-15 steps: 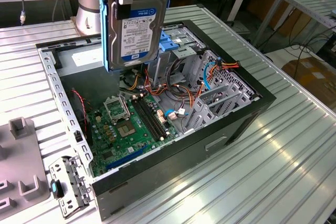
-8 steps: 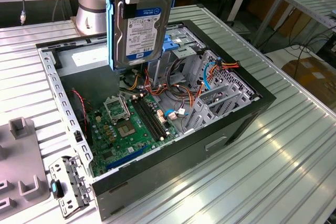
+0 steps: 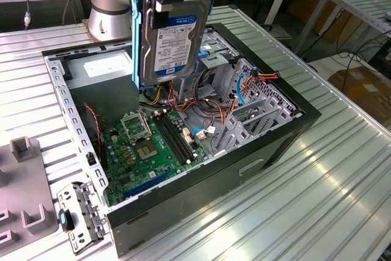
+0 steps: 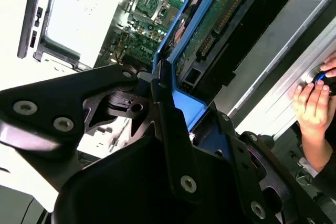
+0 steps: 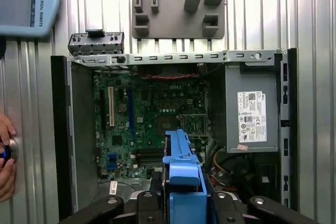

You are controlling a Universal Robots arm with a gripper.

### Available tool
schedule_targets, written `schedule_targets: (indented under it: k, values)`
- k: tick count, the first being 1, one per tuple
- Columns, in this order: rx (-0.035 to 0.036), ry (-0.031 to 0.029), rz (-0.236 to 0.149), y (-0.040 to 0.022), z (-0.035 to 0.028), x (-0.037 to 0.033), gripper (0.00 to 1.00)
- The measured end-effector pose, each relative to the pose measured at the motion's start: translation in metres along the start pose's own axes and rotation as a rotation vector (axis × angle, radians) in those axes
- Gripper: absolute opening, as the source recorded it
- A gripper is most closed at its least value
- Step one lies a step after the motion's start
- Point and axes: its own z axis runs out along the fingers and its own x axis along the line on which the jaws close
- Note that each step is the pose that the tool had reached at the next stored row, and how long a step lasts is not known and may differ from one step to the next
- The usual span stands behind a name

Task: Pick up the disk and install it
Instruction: 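Insert the disk into the insertion slot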

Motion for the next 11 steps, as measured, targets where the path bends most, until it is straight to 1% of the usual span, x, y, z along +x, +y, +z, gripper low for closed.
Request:
schedule_targets:
  k: [1,2,4,10,11]
  values:
    - [-0.0001,0.0002,0.000,-0.0008,0.0003,0.0143,0.37]
    - [-0.0001,0.0001,0.000,-0.0041,0.0006,0.0178,0.37]
    - [-0.0001,0.0001,0.000,-0.0112,0.0008,0.0197,0.37]
    - [-0.0001,0.0001,0.000,-0.0274,0.0011,0.0202,0.37]
    - [0.0000,0.0000,0.000,-0.0321,0.0012,0.0202,0.37]
